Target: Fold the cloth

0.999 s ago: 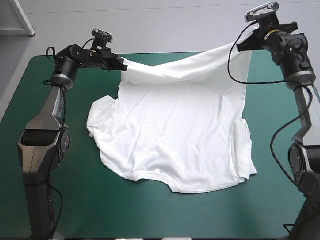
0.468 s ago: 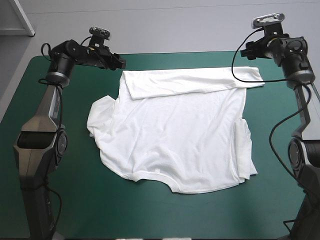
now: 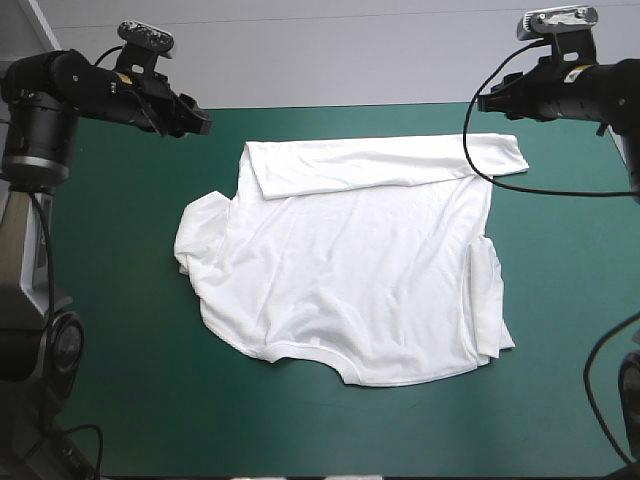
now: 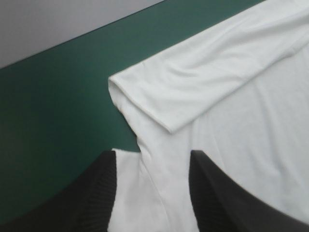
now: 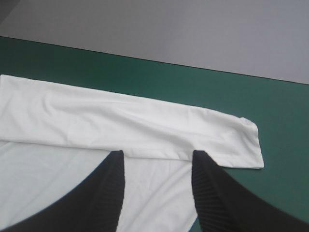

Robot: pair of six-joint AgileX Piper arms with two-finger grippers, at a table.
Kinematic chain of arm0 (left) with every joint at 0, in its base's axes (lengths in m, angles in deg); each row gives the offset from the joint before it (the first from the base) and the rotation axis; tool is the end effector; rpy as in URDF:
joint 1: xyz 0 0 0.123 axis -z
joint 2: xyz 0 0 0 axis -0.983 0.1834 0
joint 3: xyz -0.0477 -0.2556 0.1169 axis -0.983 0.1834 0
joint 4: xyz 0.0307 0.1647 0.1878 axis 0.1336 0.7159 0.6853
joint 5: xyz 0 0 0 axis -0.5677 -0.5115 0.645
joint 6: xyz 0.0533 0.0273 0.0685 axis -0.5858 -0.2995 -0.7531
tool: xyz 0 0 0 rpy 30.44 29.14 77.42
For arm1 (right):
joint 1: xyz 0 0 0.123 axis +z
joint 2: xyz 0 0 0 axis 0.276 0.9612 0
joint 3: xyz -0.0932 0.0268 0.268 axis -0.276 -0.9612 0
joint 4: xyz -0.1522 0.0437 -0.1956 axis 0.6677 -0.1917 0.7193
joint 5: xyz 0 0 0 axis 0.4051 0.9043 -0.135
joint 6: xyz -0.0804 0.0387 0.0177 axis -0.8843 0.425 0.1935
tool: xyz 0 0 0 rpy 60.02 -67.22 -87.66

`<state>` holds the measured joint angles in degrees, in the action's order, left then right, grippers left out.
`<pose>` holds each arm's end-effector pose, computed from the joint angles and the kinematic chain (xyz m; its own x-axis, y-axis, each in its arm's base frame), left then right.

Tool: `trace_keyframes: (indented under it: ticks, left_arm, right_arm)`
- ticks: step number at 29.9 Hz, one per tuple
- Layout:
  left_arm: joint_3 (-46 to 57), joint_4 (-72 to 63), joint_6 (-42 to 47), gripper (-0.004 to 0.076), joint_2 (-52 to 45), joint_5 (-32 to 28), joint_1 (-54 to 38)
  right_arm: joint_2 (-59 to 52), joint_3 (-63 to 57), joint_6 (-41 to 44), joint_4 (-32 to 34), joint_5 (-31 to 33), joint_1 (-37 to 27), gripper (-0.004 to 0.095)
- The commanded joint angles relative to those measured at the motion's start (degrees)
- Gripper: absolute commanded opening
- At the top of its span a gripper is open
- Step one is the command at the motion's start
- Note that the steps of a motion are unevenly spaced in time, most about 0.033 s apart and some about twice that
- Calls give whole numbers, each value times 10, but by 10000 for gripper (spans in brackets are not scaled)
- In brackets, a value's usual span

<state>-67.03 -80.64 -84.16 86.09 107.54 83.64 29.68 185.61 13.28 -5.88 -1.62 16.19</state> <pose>0.3754 -0.0548 0.4503 -0.5928 0.3563 -0.7222 0.4958 0.8681 0.0213 0.3466 0.0233 0.4697 -0.5257 -0.0846 -0.8465 -0.2534 0.9655 0.0609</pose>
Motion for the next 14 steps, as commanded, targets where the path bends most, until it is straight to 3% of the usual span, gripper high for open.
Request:
trace_keyframes:
  ticks: [1,5,10,14]
  left_arm:
    - [72,11,18,343,-75,-13,0]
    - [229,11,25,343,-144,-46,0]
    - [409,13,56,343,-215,-135,0]
    - [508,4,65,343,-222,-139,0]
  right_arm:
    - [-73,-46,5,-15,-15,-4,414]
    - [-145,-151,-5,-51,-26,-4,414]
    - [-249,-300,-6,-67,-59,-4,414]
    - [-313,-402,-18,-85,-64,-4,413]
